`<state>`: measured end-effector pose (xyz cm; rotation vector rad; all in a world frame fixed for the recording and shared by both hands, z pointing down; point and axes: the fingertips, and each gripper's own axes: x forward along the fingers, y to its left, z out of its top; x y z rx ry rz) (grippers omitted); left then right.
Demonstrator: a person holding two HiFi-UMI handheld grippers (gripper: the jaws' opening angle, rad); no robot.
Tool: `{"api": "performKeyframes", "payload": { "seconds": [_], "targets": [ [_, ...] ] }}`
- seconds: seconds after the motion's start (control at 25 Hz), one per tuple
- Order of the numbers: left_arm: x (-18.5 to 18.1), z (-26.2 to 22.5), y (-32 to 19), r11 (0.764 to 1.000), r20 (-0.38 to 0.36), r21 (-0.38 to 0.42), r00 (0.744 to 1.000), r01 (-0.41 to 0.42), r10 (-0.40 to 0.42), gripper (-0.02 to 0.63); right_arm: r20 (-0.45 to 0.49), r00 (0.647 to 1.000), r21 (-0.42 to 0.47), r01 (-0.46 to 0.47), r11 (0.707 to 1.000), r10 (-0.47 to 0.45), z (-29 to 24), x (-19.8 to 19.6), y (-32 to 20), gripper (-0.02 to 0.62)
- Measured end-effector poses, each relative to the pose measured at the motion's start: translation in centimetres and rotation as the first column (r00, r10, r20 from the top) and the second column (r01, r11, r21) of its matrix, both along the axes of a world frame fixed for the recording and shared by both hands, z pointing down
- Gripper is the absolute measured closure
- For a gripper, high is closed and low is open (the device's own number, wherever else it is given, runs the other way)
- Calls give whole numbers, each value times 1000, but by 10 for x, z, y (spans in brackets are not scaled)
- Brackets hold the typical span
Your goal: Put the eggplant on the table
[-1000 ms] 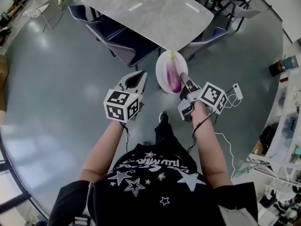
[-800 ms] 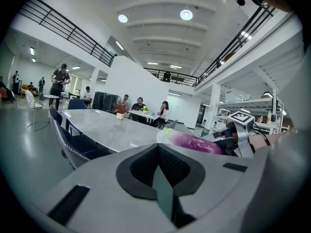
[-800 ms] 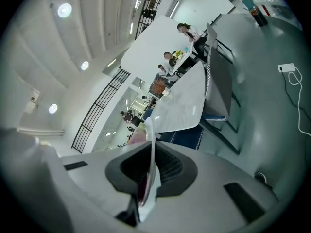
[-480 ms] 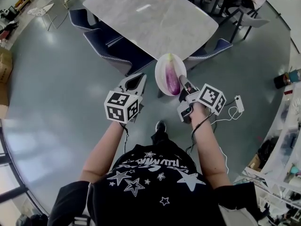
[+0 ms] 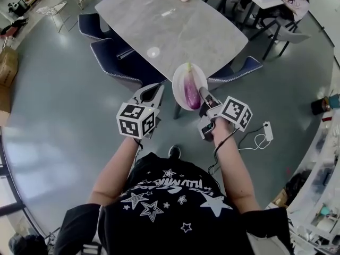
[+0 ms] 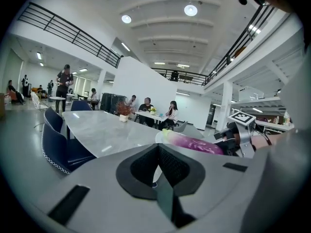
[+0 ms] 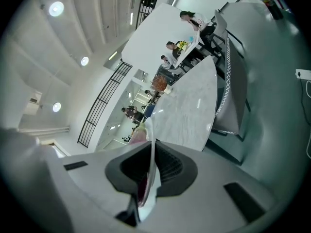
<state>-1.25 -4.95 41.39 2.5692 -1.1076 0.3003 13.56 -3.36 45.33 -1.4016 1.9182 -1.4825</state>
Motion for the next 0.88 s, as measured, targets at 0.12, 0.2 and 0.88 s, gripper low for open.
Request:
{"api": "performKeyframes", "payload": {
  "seconds": [0.12,0.2,0.88],
  "targets": [
    [8,1,-8,1000,14,-4,1000,7,-7,598,1,1000,-6,10,1000,-10,0,6,-10,574],
    [11,3,-7,1000,25,-7,1000,1,0,598,10,1000,-6,13,1000,-13,1,7,-11,574],
    [28,11,-48,1000,-8,3,1000,-17,17,598,-1,1000,-7,-10,1000,10,9,22,-47,574]
  ]
}}
